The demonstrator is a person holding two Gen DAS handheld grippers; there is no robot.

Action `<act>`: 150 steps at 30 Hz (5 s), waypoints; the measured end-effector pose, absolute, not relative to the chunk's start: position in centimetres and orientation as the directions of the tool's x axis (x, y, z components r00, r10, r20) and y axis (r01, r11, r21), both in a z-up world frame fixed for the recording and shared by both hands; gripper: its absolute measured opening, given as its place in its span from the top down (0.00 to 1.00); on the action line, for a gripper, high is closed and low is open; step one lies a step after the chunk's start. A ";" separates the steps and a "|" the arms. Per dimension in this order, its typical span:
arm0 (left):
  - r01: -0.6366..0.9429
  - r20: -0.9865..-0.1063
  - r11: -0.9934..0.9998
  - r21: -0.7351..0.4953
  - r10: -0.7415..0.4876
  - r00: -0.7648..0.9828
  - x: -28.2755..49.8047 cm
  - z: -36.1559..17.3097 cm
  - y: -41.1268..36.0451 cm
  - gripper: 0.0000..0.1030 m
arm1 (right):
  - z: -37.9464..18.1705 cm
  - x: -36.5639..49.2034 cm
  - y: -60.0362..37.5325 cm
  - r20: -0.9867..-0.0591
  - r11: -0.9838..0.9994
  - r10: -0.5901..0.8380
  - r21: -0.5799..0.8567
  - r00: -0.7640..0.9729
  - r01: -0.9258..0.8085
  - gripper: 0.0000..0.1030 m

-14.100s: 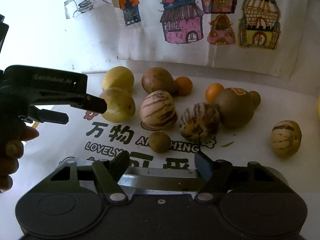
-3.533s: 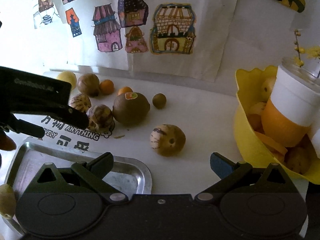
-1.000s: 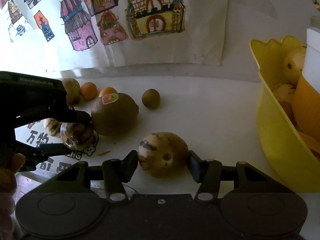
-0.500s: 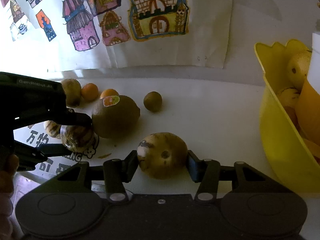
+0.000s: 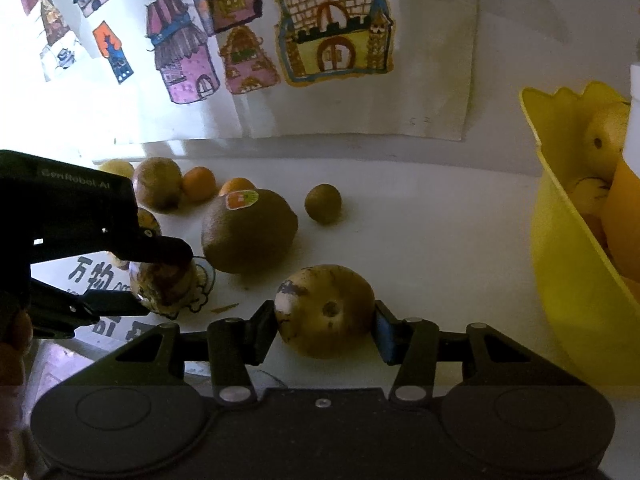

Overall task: Organize fruits
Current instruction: 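Lift both held pepinos and carry them over the steel tray, then lower both pepinos into the tray and open both grippers, then lift both tools away from the tray toward the remaining fruits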

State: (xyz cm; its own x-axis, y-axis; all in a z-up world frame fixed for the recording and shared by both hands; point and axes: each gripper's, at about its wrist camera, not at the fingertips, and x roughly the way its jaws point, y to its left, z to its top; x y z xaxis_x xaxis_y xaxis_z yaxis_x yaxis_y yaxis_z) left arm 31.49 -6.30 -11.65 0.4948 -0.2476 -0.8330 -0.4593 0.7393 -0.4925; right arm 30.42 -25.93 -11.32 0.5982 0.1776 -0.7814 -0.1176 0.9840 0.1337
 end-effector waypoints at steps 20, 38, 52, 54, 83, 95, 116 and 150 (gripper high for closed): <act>-0.351 -0.807 0.774 -0.526 -0.324 0.494 26.7 -9.4 -3.9 0.46 | -8.8 26.8 -24.5 -0.756 0.981 0.193 0.145 0.626 -0.128 0.50; -0.166 -0.800 0.838 -0.520 -0.411 0.437 22.6 -7.2 -2.2 0.46 | -6.9 19.4 -22.8 -0.747 0.988 0.147 0.134 0.648 -0.069 0.50; -0.027 -0.810 0.862 -0.507 -0.466 0.356 18.9 -7.2 -2.5 0.46 | -6.2 13.5 -22.5 -0.777 0.992 0.126 0.104 0.617 -0.071 0.50; -0.003 -0.813 0.865 -0.501 -0.470 0.343 18.5 -7.3 -2.7 0.46 | -6.3 13.0 -22.5 -0.781 0.992 0.125 0.093 0.611 -0.084 0.50; 0.304 -0.894 0.892 -0.335 -0.403 0.197 16.1 -8.9 -7.6 0.46 | -8.0 11.3 -21.5 -0.848 0.944 0.147 -0.034 0.509 -0.329 0.50; 0.328 -0.918 0.900 -0.287 -0.356 0.174 16.1 -9.4 -8.4 0.46 | -8.5 12.0 -21.8 -0.864 0.910 0.172 -0.045 0.473 -0.413 0.50; 0.298 -0.932 0.917 -0.265 -0.323 0.164 16.5 -9.6 -8.7 0.45 | -8.9 12.5 -21.7 -0.882 0.833 0.189 -0.087 0.431 -0.546 0.49; 0.099 -0.911 0.951 -0.294 -0.310 0.271 8.6 -3.4 -2.8 0.02 | -2.7 5.7 -20.4 -0.851 0.961 0.102 -0.050 0.515 -0.274 0.05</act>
